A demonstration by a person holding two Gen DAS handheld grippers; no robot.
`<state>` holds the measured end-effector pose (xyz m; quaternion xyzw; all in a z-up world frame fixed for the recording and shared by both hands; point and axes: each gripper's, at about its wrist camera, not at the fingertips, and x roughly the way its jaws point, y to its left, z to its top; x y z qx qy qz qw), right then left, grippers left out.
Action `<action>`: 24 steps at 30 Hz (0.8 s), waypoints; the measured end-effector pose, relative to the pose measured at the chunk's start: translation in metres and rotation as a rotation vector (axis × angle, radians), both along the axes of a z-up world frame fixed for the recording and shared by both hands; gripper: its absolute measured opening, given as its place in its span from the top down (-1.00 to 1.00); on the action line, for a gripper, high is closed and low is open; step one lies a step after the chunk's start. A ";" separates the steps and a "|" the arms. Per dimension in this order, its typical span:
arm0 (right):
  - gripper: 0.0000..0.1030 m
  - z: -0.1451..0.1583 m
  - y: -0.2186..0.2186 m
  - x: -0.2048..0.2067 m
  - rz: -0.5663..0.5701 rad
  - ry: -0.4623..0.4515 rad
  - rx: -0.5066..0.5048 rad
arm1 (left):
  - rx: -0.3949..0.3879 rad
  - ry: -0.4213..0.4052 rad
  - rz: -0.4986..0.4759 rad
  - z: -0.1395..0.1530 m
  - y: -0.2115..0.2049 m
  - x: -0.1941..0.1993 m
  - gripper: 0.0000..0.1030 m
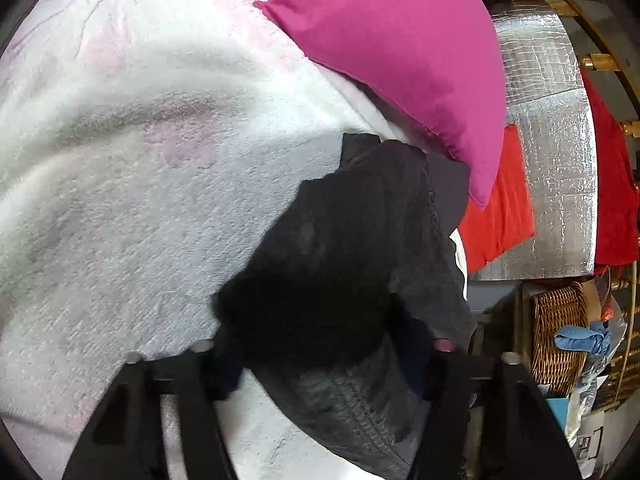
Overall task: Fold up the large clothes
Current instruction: 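Press the folded jacket bundle flat with both tools and release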
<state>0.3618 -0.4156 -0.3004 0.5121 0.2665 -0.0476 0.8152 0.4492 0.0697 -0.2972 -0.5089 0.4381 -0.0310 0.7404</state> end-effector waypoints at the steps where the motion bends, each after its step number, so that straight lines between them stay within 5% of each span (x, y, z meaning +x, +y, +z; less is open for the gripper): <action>1: 0.26 0.008 0.003 -0.003 0.006 -0.004 -0.041 | 0.004 -0.005 -0.001 0.002 0.002 -0.002 0.09; 7: 0.32 0.039 0.020 -0.027 0.034 -0.027 -0.085 | 0.128 -0.066 -0.043 0.033 0.003 -0.027 0.35; 15: 0.32 0.041 0.033 -0.112 0.105 0.004 -0.077 | 0.137 -0.051 -0.112 0.027 0.025 -0.120 0.35; 18: 0.23 0.013 0.038 -0.140 0.141 0.110 -0.063 | 0.157 -0.012 -0.139 0.013 0.034 -0.159 0.23; 20: -0.03 0.001 0.036 -0.151 0.142 0.166 -0.029 | 0.187 0.021 -0.168 0.010 0.040 -0.176 -0.14; 24: -0.32 0.017 0.035 -0.176 0.229 0.208 -0.045 | 0.312 0.004 -0.250 0.039 0.052 -0.207 -0.21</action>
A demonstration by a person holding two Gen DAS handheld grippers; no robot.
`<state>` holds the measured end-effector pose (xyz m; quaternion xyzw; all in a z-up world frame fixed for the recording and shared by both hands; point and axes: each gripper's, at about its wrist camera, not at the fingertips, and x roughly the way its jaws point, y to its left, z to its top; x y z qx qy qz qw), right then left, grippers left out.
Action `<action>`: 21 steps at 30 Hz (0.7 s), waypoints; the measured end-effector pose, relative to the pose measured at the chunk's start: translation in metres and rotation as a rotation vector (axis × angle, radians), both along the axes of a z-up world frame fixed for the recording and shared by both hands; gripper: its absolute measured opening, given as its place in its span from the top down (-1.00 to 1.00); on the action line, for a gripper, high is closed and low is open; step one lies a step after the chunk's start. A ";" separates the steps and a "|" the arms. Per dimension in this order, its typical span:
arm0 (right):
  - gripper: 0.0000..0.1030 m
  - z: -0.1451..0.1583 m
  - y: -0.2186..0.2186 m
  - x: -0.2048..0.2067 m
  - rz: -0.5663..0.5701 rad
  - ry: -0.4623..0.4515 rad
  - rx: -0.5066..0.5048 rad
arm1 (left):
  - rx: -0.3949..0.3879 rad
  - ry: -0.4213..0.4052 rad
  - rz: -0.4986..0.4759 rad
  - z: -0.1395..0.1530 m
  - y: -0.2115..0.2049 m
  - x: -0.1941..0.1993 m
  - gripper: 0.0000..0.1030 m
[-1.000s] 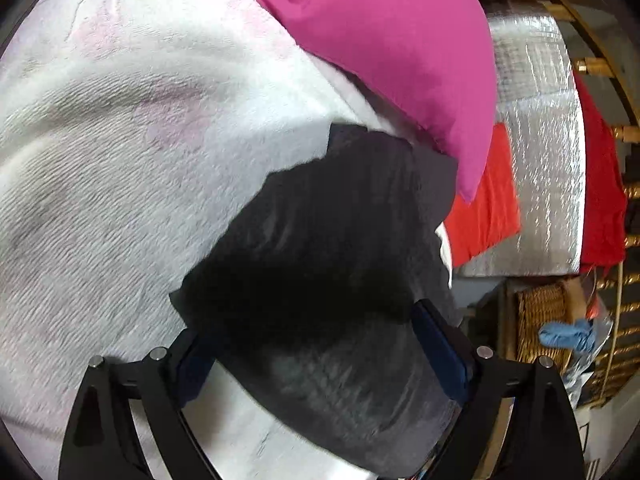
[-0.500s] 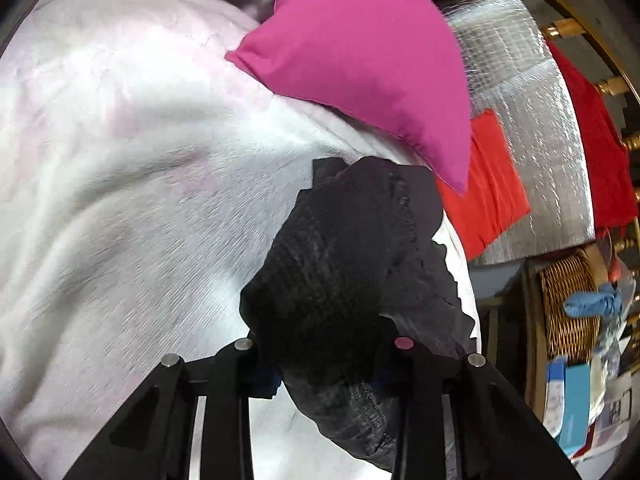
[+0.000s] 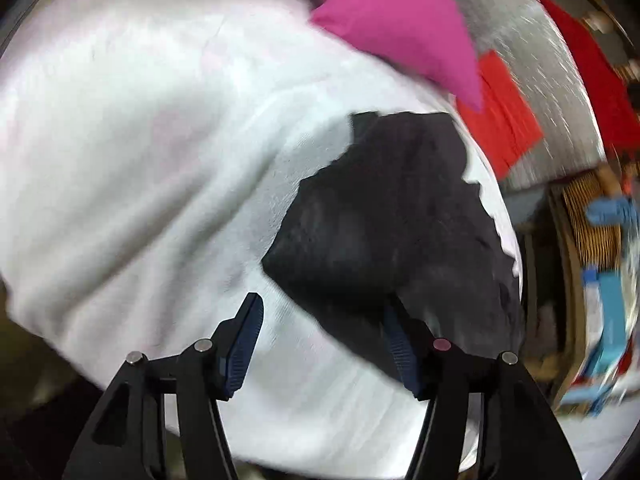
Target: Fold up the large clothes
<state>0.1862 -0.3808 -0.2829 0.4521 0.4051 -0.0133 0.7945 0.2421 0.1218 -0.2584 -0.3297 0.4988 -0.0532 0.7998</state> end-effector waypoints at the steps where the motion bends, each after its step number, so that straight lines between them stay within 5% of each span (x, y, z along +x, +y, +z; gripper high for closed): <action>1: -0.32 0.015 0.002 -0.007 0.056 0.003 -0.067 | 0.048 -0.020 -0.021 0.011 0.002 -0.006 -0.28; 4: -0.33 0.051 -0.002 -0.017 0.135 -0.050 -0.174 | 0.190 -0.132 -0.018 0.049 0.009 -0.003 -0.60; 7: -0.56 0.086 -0.021 -0.005 0.035 -0.147 -0.279 | 0.274 -0.126 0.019 0.054 0.009 0.035 -0.67; 12: -0.59 0.080 -0.048 0.091 -0.037 -0.106 -0.295 | 0.201 0.051 -0.026 0.008 -0.013 0.113 -0.67; 17: -0.58 0.038 -0.054 0.181 0.000 -0.009 -0.290 | 0.177 0.008 -0.032 -0.011 -0.029 0.137 -0.64; 18: -0.51 0.030 -0.052 0.189 0.018 0.014 -0.299 | 0.174 -0.004 -0.046 -0.010 -0.033 0.141 -0.56; 20: 0.65 0.026 -0.042 0.202 0.078 0.057 -0.369 | 0.206 -0.048 -0.083 -0.007 -0.043 0.148 0.03; 21: 0.69 0.029 -0.038 0.205 0.083 0.053 -0.390 | 0.230 -0.060 -0.097 -0.005 -0.049 0.151 0.09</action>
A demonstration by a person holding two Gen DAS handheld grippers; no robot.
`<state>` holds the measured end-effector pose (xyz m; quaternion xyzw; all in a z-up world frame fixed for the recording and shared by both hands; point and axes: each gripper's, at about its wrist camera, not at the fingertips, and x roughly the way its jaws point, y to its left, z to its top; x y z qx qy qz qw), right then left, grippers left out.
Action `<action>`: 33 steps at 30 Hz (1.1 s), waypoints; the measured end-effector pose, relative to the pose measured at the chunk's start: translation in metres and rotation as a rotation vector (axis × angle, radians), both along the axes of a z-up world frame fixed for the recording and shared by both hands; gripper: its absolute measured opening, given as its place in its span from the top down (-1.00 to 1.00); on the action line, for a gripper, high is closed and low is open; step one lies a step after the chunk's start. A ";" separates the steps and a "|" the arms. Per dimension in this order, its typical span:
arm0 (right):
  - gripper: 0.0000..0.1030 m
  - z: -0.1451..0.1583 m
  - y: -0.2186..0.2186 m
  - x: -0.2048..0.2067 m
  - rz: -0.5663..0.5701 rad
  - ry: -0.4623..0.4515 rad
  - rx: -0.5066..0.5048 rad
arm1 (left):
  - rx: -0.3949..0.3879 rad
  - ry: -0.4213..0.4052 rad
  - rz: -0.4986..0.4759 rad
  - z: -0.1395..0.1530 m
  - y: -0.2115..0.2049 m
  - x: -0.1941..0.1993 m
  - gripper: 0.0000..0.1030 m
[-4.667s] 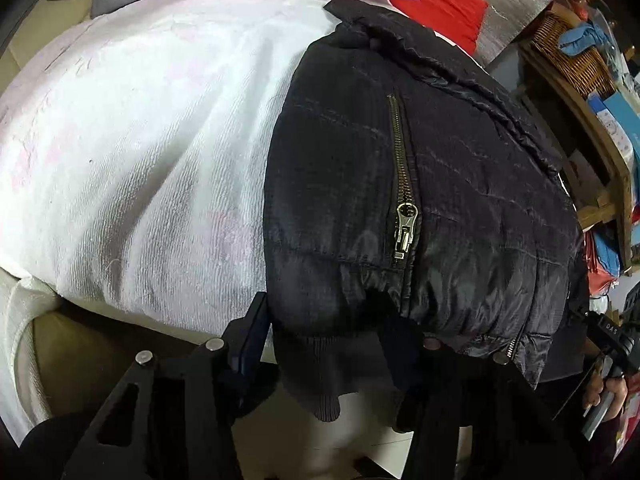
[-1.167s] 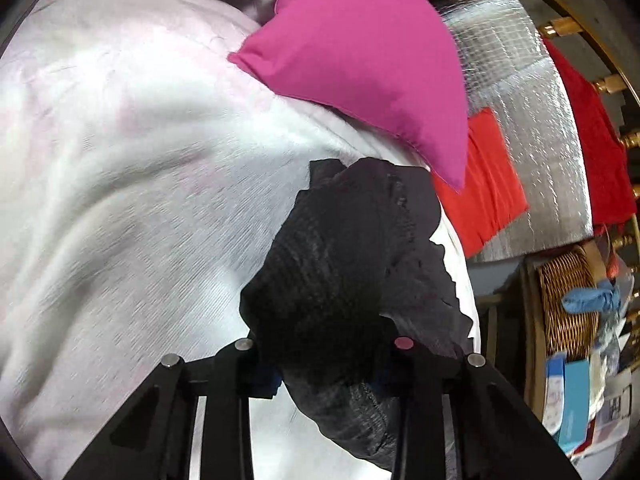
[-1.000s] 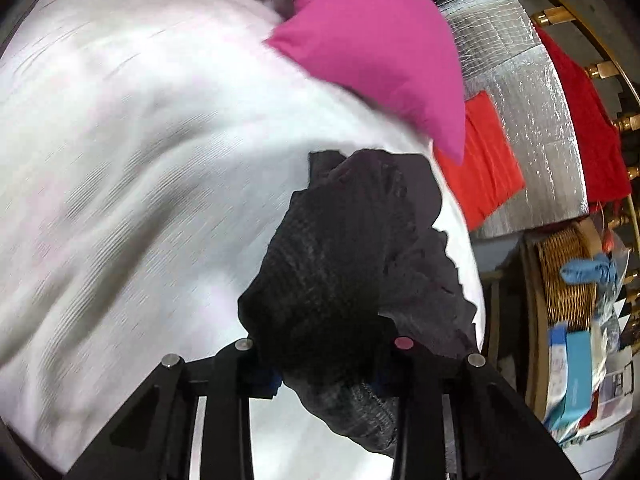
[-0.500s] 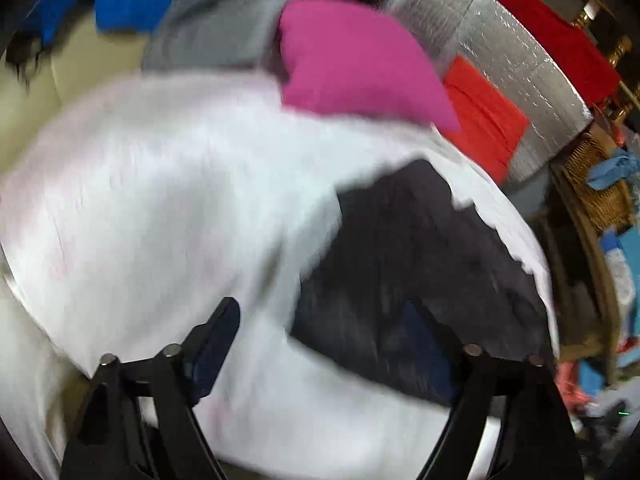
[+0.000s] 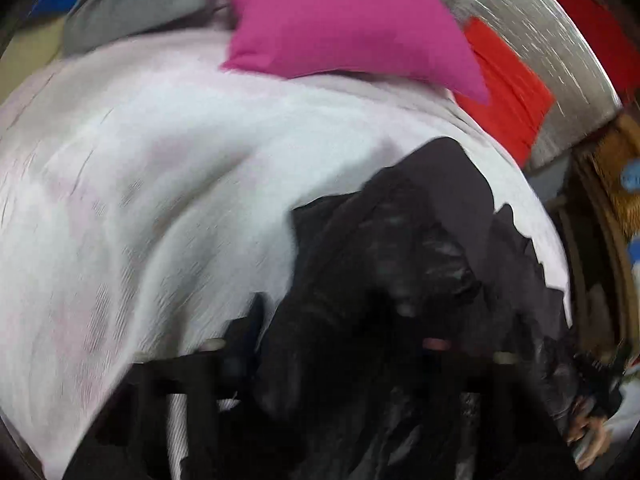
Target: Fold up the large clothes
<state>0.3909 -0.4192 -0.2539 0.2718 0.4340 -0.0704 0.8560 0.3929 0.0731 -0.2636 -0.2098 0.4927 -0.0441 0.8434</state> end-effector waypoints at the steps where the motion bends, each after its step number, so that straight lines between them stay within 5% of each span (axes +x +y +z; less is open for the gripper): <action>1: 0.71 0.010 0.006 0.000 -0.008 -0.026 -0.049 | 0.024 -0.013 -0.005 0.002 -0.005 0.002 0.16; 6: 0.73 0.027 -0.001 -0.010 -0.103 -0.134 -0.106 | 0.050 -0.031 0.023 0.000 -0.011 0.019 0.13; 9: 0.61 -0.015 -0.007 0.005 -0.099 -0.011 -0.076 | 0.100 -0.018 0.024 -0.007 -0.017 0.023 -0.16; 11: 0.54 -0.017 -0.009 0.001 -0.116 -0.022 -0.033 | 0.108 -0.021 0.044 -0.005 -0.014 0.014 -0.22; 13: 0.28 -0.001 -0.010 -0.013 -0.136 -0.054 -0.007 | 0.153 -0.037 0.045 0.003 -0.016 0.004 -0.22; 14: -0.16 0.004 -0.008 -0.021 -0.140 -0.084 0.012 | 0.190 -0.053 0.043 0.008 -0.019 -0.001 -0.22; 16: -0.49 0.020 -0.008 -0.050 -0.152 -0.164 0.023 | 0.286 -0.109 0.032 0.020 -0.028 -0.013 -0.23; 20: -0.48 0.044 0.006 -0.101 -0.106 -0.258 -0.020 | 0.405 -0.275 -0.031 0.050 -0.050 -0.055 -0.48; 22: -0.32 0.048 0.020 -0.123 -0.054 -0.287 -0.030 | 0.400 -0.349 -0.066 0.060 -0.058 -0.080 -0.54; 24: 0.07 0.047 0.039 -0.133 -0.014 -0.283 -0.058 | 0.371 -0.392 -0.108 0.063 -0.064 -0.099 -0.66; 28: 0.27 0.038 0.059 -0.149 0.040 -0.226 -0.099 | 0.351 -0.339 -0.169 0.051 -0.077 -0.109 -0.67; 31: 0.27 0.009 0.067 -0.143 0.041 -0.115 -0.089 | 0.436 -0.192 -0.204 0.015 -0.092 -0.099 -0.67; 33: 0.26 -0.012 0.066 -0.133 0.065 -0.018 -0.084 | 0.464 -0.194 -0.202 0.006 -0.097 -0.099 -0.69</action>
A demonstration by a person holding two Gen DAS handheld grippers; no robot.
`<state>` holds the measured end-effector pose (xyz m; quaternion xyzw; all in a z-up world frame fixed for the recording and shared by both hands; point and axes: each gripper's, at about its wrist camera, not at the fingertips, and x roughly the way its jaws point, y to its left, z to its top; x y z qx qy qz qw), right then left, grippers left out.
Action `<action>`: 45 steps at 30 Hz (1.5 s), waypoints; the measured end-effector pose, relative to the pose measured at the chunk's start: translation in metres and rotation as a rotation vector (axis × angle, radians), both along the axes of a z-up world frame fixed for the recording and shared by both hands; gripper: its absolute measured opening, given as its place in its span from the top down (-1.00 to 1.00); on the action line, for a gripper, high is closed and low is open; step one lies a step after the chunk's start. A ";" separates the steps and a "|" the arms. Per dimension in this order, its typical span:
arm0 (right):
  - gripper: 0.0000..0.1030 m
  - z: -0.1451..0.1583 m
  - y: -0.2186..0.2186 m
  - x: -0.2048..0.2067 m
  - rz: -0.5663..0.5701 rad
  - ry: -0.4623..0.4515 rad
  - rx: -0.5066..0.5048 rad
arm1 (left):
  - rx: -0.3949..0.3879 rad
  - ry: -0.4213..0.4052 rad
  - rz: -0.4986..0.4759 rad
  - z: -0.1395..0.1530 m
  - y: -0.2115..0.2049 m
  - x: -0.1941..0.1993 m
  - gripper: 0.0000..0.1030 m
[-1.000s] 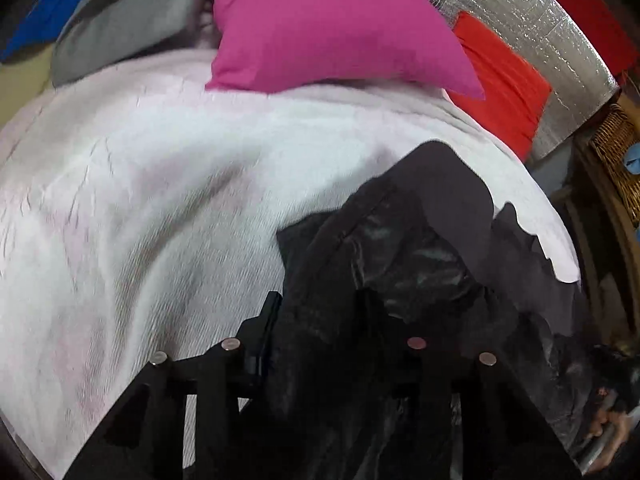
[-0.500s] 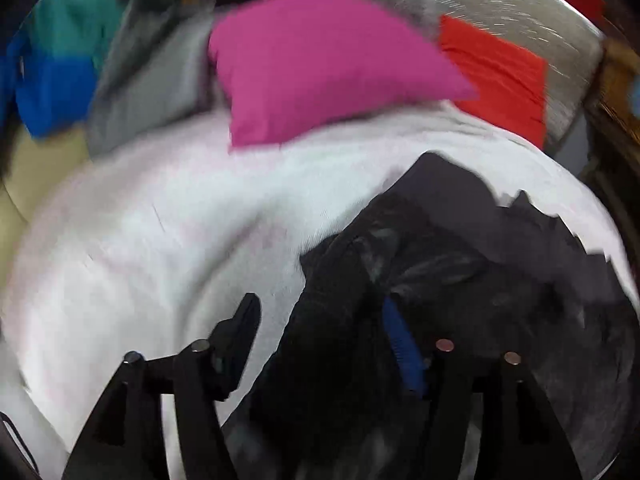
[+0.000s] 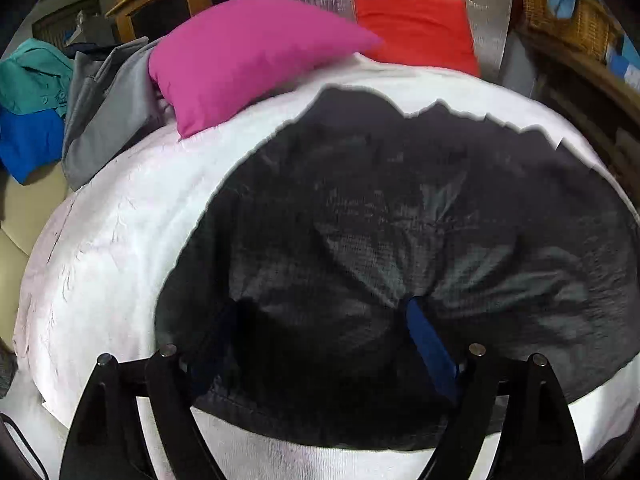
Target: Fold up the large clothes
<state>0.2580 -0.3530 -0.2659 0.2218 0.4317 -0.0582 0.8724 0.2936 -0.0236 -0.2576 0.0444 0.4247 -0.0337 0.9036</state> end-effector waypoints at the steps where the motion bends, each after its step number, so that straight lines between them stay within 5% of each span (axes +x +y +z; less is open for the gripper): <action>1: 0.26 0.000 0.001 0.001 0.004 -0.002 -0.013 | 0.019 -0.020 -0.001 0.003 -0.003 -0.003 -0.69; 6: 0.26 0.036 -0.004 -0.013 -0.013 -0.178 -0.004 | 0.058 -0.051 -0.021 0.006 -0.009 -0.009 -0.69; 8: 0.24 0.047 -0.010 -0.010 -0.081 -0.217 -0.078 | 0.039 -0.043 -0.019 0.006 -0.007 -0.010 -0.69; 14: 0.16 -0.007 -0.047 0.044 -0.169 0.027 -0.007 | 0.053 -0.058 -0.027 0.005 -0.006 -0.004 -0.69; 21: 0.14 0.018 -0.043 0.041 -0.209 -0.093 -0.023 | 0.099 -0.078 -0.042 0.007 -0.012 -0.008 -0.69; 26: 0.14 0.039 -0.008 0.041 -0.079 -0.244 -0.008 | 0.110 -0.085 -0.047 0.007 -0.012 -0.008 -0.69; 32: 0.12 0.023 0.047 0.072 0.115 -0.146 0.010 | 0.119 -0.091 -0.052 0.007 -0.013 -0.008 -0.69; 35: -0.12 0.001 0.068 0.092 0.153 -0.034 -0.072 | 0.121 -0.094 -0.054 0.007 -0.013 -0.009 -0.69; 37: -0.12 0.001 0.075 0.090 0.158 -0.031 -0.128 | 0.121 -0.093 -0.052 0.008 -0.013 -0.009 -0.69; 45: -0.12 0.016 0.067 0.058 0.135 -0.119 -0.059 | 0.118 -0.198 0.059 0.033 0.013 -0.016 -0.69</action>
